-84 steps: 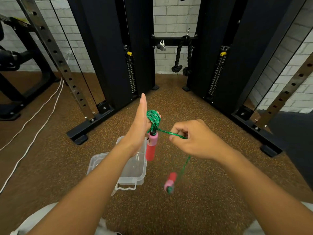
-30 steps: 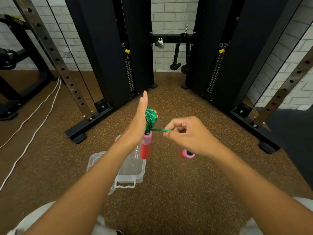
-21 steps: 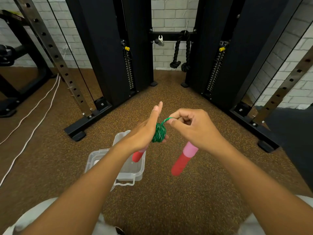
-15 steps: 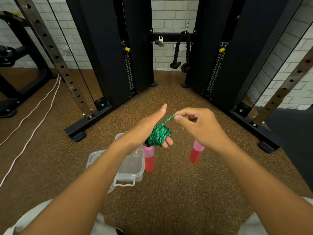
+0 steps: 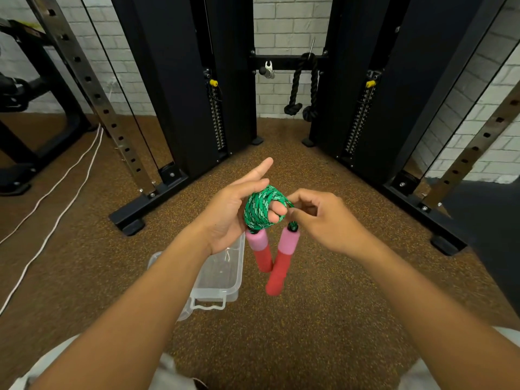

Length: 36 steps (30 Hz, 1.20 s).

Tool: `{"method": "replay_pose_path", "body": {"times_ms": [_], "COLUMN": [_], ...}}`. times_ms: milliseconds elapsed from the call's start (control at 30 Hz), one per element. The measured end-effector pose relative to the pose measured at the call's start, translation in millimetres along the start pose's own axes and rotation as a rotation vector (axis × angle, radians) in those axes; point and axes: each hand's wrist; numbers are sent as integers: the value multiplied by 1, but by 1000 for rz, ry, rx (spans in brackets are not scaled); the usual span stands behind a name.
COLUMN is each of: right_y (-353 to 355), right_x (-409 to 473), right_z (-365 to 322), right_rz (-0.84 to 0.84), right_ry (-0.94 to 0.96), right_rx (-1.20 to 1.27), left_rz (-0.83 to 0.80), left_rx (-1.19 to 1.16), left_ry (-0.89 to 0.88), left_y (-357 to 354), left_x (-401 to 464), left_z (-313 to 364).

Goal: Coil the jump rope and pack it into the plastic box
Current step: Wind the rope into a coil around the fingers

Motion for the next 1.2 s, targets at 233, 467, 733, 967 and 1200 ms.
{"method": "replay_pose_path", "body": {"times_ms": [233, 467, 733, 967, 1200], "right_y": [-6, -4, -1, 4, -18], "right_x": [4, 3, 1, 0, -5], "right_z": [8, 3, 0, -3, -9], "right_rz": [102, 114, -16, -49, -151], "right_ry": [-37, -91, -136, -124, -168], "right_rx": [-36, 42, 141, 163, 307], "left_rz": [-29, -12, 39, 51, 61], "left_rx": [-55, -56, -49, 104, -44], "left_ry": [3, -16, -60, -42, -56], "left_y": [-2, -1, 3, 6, 1], "left_x": [-1, -1, 1, 4, 3], "left_z": [4, 5, 5, 4, 1]}}
Point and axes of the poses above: each hand's wrist, its own x-axis towards the middle knuckle, its own y-axis out of the back of the hand, z = x × y, and after that the axes turned 13 degrees about -y, right-handed
